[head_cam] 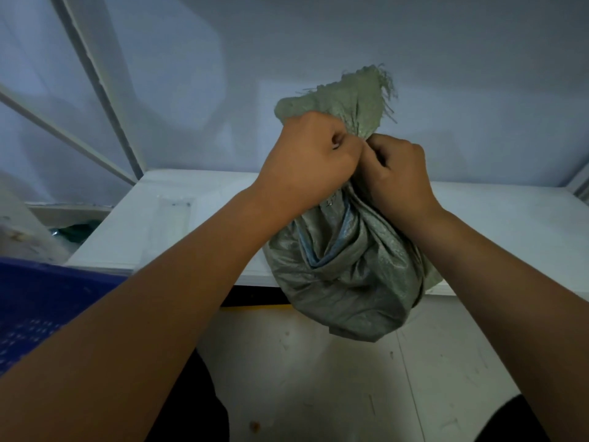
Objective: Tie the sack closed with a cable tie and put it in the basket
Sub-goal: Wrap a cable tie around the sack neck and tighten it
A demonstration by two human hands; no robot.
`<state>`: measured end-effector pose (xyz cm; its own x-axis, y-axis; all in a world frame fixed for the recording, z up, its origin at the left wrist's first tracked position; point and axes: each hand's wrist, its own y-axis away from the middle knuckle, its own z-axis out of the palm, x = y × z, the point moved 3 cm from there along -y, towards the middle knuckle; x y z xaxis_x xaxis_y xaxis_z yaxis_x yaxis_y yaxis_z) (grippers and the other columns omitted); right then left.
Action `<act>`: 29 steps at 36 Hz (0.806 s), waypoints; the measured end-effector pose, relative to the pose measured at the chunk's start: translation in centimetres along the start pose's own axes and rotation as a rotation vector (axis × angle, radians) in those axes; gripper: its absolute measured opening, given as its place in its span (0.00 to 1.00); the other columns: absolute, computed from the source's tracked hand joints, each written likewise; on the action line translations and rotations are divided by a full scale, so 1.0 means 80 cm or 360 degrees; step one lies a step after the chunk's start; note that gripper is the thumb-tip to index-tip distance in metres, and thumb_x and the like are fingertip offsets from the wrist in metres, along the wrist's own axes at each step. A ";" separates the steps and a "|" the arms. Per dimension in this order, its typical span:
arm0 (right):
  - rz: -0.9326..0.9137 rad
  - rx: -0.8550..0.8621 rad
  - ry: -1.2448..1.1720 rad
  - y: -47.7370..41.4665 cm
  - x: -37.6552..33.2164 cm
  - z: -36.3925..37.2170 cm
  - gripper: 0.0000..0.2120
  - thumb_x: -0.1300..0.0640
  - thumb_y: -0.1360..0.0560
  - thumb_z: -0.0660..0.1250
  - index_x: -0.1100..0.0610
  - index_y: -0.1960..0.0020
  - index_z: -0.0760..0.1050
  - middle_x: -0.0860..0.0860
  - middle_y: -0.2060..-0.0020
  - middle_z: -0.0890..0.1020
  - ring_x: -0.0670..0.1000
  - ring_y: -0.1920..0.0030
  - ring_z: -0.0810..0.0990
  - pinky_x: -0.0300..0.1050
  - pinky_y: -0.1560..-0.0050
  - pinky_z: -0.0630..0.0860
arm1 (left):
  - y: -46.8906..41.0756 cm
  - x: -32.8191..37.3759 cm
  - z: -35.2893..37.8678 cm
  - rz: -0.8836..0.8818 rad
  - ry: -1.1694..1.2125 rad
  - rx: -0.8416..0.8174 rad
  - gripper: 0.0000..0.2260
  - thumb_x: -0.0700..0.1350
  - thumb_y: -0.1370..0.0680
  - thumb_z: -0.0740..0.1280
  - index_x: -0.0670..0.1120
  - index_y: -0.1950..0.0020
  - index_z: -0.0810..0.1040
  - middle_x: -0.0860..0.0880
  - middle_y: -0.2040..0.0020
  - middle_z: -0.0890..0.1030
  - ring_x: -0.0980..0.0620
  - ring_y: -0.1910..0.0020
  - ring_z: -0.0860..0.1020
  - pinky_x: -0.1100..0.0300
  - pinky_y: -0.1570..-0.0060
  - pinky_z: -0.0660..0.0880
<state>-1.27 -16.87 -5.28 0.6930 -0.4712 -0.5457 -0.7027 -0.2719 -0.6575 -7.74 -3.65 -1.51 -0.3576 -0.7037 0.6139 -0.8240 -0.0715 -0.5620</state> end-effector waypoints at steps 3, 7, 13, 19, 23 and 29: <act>-0.0025 0.0031 -0.0057 0.001 0.002 -0.002 0.26 0.43 0.23 0.57 0.65 0.67 0.67 0.63 0.74 0.70 0.51 0.70 0.65 0.49 0.67 0.57 | 0.001 0.004 0.000 -0.0008 0.0127 0.0024 0.21 0.38 0.22 0.67 0.48 0.73 0.63 0.55 0.77 0.62 0.58 0.79 0.63 0.66 0.75 0.59; -0.0036 0.0047 -0.0123 0.001 0.008 -0.003 0.25 0.44 0.22 0.57 0.64 0.66 0.69 0.60 0.73 0.71 0.49 0.70 0.66 0.46 0.68 0.59 | 0.003 0.009 0.003 -0.0031 0.0282 0.0009 0.21 0.37 0.22 0.66 0.47 0.73 0.64 0.56 0.78 0.61 0.58 0.80 0.62 0.65 0.75 0.60; -0.0048 0.0061 -0.0124 0.002 0.013 0.001 0.24 0.43 0.20 0.58 0.62 0.63 0.72 0.56 0.72 0.73 0.50 0.69 0.69 0.47 0.67 0.62 | 0.006 0.010 0.002 -0.0072 0.0432 0.0015 0.20 0.38 0.23 0.66 0.47 0.74 0.65 0.57 0.81 0.62 0.59 0.80 0.61 0.67 0.74 0.60; -0.0009 0.0093 -0.0098 0.003 0.015 0.004 0.18 0.43 0.21 0.59 0.55 0.62 0.70 0.45 0.73 0.70 0.44 0.70 0.68 0.44 0.68 0.62 | 0.007 0.011 -0.001 -0.0115 0.0494 0.0026 0.17 0.37 0.24 0.65 0.44 0.72 0.68 0.57 0.81 0.60 0.59 0.80 0.59 0.66 0.75 0.60; 0.0007 0.0111 -0.0101 0.002 0.015 0.005 0.18 0.43 0.21 0.59 0.55 0.63 0.69 0.45 0.73 0.69 0.48 0.69 0.68 0.46 0.67 0.62 | 0.007 0.012 -0.002 -0.0112 0.0498 0.0019 0.16 0.37 0.23 0.65 0.42 0.71 0.70 0.57 0.81 0.61 0.59 0.80 0.60 0.66 0.76 0.60; 0.0199 -0.0223 -0.0118 0.002 0.003 0.006 0.20 0.39 0.28 0.54 0.50 0.72 0.66 0.49 0.74 0.71 0.53 0.68 0.70 0.58 0.63 0.69 | -0.001 0.006 -0.009 -0.0174 0.0336 -0.0162 0.22 0.38 0.22 0.64 0.49 0.74 0.61 0.56 0.80 0.59 0.58 0.79 0.58 0.63 0.74 0.60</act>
<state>-1.15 -16.61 -5.81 0.6052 -0.4470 -0.6587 -0.7960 -0.3318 -0.5062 -8.17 -3.48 -0.80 -0.3392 -0.5317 0.7760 -0.8989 -0.0600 -0.4340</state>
